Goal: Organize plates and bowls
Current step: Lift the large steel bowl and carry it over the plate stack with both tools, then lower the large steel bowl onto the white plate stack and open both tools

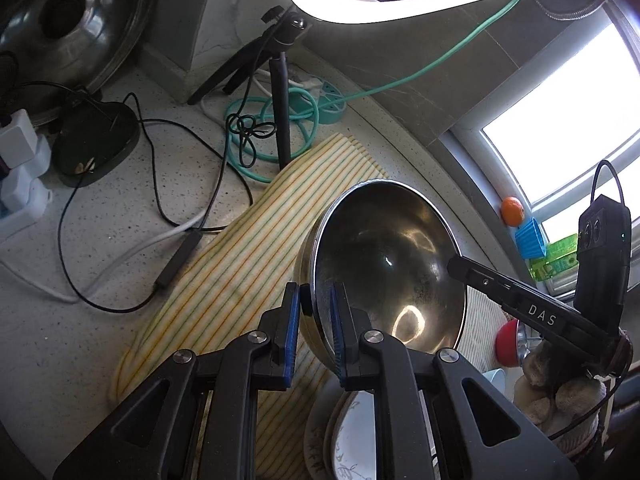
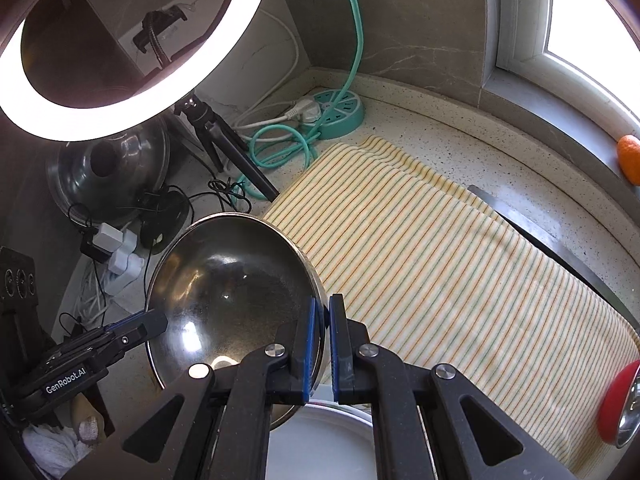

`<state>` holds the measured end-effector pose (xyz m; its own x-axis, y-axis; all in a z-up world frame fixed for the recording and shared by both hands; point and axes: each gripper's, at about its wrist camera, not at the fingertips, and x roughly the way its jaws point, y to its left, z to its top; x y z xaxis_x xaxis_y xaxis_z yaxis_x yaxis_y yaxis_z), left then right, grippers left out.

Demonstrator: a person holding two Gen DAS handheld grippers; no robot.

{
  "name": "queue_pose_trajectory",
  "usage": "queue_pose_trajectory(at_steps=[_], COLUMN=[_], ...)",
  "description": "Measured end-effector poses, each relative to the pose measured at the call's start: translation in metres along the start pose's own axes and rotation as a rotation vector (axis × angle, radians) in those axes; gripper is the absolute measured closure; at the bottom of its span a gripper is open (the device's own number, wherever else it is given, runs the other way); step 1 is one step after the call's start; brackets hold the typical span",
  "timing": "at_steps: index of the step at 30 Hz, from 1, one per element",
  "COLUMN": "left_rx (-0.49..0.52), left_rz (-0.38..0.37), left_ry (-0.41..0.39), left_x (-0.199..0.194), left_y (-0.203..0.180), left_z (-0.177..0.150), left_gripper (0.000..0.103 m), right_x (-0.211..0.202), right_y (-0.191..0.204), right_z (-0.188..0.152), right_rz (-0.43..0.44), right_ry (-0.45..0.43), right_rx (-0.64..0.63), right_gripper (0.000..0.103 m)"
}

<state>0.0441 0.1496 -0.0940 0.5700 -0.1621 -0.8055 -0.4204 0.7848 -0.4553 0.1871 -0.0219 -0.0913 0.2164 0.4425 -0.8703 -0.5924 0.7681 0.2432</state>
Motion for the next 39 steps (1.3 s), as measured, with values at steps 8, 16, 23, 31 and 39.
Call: queue_pose_trajectory(at_steps=[8, 16, 23, 31, 39], left_rx=[-0.049, -0.089, -0.112, -0.135, -0.142], left_rz=[0.015, 0.03, 0.043, 0.054, 0.05], left_ry=[0.007, 0.022, 0.031, 0.043, 0.044], left_x=[-0.01, -0.015, -0.017, -0.015, -0.014], left_y=[0.028, 0.049, 0.061, 0.069, 0.071], left_z=[-0.013, -0.024, -0.03, -0.035, -0.036], left_gripper=[0.09, 0.09, 0.09, 0.09, 0.09], right_x=[0.018, 0.035, 0.045, 0.057, 0.062], right_y=[0.027, 0.039, 0.047, 0.052, 0.054], right_z=[-0.009, -0.021, -0.025, -0.027, -0.024], right_rz=[0.028, 0.049, 0.057, 0.063, 0.057], right_ry=[0.037, 0.08, 0.105, 0.137, 0.145], right_rx=[-0.018, -0.022, -0.033, -0.037, -0.045], right_gripper=[0.097, 0.097, 0.097, 0.097, 0.097])
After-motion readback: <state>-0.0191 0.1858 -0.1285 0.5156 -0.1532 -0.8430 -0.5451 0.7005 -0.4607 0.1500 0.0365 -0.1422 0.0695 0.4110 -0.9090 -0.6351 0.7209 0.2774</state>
